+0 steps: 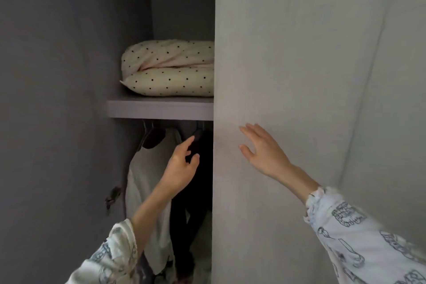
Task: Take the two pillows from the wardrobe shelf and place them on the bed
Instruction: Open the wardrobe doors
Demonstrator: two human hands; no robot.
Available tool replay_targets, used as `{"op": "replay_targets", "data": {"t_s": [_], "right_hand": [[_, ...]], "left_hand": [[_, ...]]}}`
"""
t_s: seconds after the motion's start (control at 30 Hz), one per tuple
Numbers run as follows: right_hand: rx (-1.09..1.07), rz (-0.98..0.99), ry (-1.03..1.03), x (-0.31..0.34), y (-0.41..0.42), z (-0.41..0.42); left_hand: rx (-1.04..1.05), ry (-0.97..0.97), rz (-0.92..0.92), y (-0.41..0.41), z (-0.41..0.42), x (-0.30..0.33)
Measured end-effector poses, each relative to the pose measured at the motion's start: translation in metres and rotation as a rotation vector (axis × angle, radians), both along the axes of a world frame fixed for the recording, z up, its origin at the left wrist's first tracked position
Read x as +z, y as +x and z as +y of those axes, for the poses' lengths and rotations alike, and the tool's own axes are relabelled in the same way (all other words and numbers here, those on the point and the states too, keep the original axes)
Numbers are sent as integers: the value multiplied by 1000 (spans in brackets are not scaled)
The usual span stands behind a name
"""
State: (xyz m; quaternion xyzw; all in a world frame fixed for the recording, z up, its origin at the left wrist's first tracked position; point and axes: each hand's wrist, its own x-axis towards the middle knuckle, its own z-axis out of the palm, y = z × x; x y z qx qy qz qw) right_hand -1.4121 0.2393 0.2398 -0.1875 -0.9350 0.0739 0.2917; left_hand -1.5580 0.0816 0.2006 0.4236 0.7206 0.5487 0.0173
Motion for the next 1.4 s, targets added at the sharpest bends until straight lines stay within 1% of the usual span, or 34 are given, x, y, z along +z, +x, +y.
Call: {"op": "replay_targets", "data": {"t_s": [0.13, 0.2, 0.37, 0.43, 0.53, 0.63, 0.73, 0.8, 1.07, 1.17, 1.3, 1.4], "right_hand": [[-200, -65, 184, 5, -15, 23], [-266, -80, 242, 9, -23, 33], [-410, -134, 268, 0, -37, 51], [-436, -120, 285, -5, -40, 53], [-434, -105, 281, -7, -41, 53], [-368, -45, 190, -7, -40, 46], [-231, 89, 57, -8, -36, 33], [-171, 138, -7, -13, -28, 23], [-38, 111, -305, -43, 22, -38], [17, 124, -365, -52, 50, -58], [76, 138, -560, -58, 88, -80], [71, 96, -564, -64, 120, -98]], "left_hand": [[-148, -14, -24, -22, 44, 23], [-216, -20, -48, -33, 62, 36], [-407, 34, -216, -44, 94, 54], [-483, 78, -226, -42, 99, 52], [-468, 133, -269, -41, 98, 46], [-444, 142, -300, -39, 90, 43], [-464, 150, -327, -32, 76, 45], [-473, 143, -338, -25, 64, 45], [-503, 179, -357, 32, 9, 33], [-541, 171, -364, 63, -12, 30], [-583, 144, -363, 103, -31, 30], [-632, 108, -330, 131, -43, 30]]}}
